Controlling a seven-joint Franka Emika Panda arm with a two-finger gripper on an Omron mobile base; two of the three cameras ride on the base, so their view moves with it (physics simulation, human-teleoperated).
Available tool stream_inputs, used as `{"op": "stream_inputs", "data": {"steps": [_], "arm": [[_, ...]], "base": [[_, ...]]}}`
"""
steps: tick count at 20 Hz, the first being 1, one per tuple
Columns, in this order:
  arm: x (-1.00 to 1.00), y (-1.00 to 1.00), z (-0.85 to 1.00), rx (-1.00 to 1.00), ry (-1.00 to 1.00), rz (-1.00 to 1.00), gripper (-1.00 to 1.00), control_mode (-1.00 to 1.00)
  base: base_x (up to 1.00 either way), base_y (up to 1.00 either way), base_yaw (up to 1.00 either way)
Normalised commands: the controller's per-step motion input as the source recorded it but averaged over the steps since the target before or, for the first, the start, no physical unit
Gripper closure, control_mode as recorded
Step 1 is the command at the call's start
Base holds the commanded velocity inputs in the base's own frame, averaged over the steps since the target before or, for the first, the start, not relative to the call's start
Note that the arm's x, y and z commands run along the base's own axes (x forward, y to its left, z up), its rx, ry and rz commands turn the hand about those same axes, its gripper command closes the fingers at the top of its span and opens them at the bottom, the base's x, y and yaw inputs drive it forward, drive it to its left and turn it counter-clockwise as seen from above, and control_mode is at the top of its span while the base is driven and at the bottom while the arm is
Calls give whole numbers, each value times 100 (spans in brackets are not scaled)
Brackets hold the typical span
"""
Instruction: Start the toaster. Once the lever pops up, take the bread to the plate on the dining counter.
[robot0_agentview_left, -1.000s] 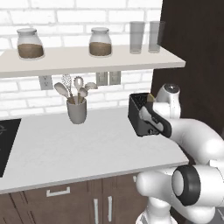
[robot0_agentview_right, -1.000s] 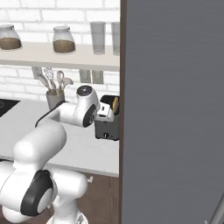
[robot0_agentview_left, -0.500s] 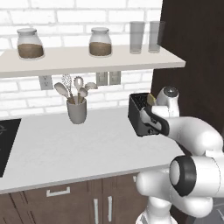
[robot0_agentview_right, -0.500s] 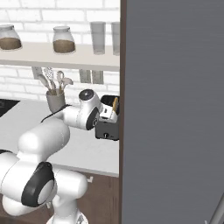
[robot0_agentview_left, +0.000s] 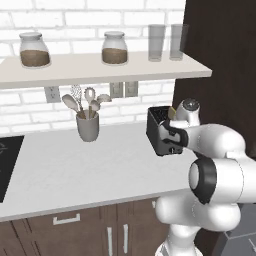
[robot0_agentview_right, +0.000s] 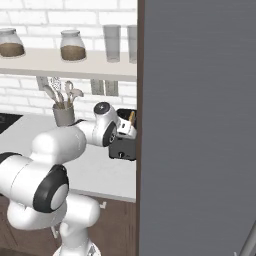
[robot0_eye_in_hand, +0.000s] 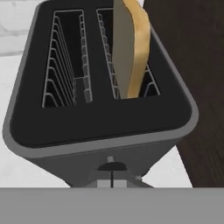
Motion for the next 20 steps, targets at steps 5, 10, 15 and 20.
{"op": "stream_inputs", "data": {"steps": [5,10,15,20], "arm": [[9,0,-39,0,-4,0,100,-100],[4,0,-38,0,-3,0,100,-100],[-12,0,-68,0,-3,-1,100,-100],[-10,0,-83,-1,0,-4,100,-100]], "base": [[0,0,0],[0,0,0],[0,0,0],[0,0,0]]}}
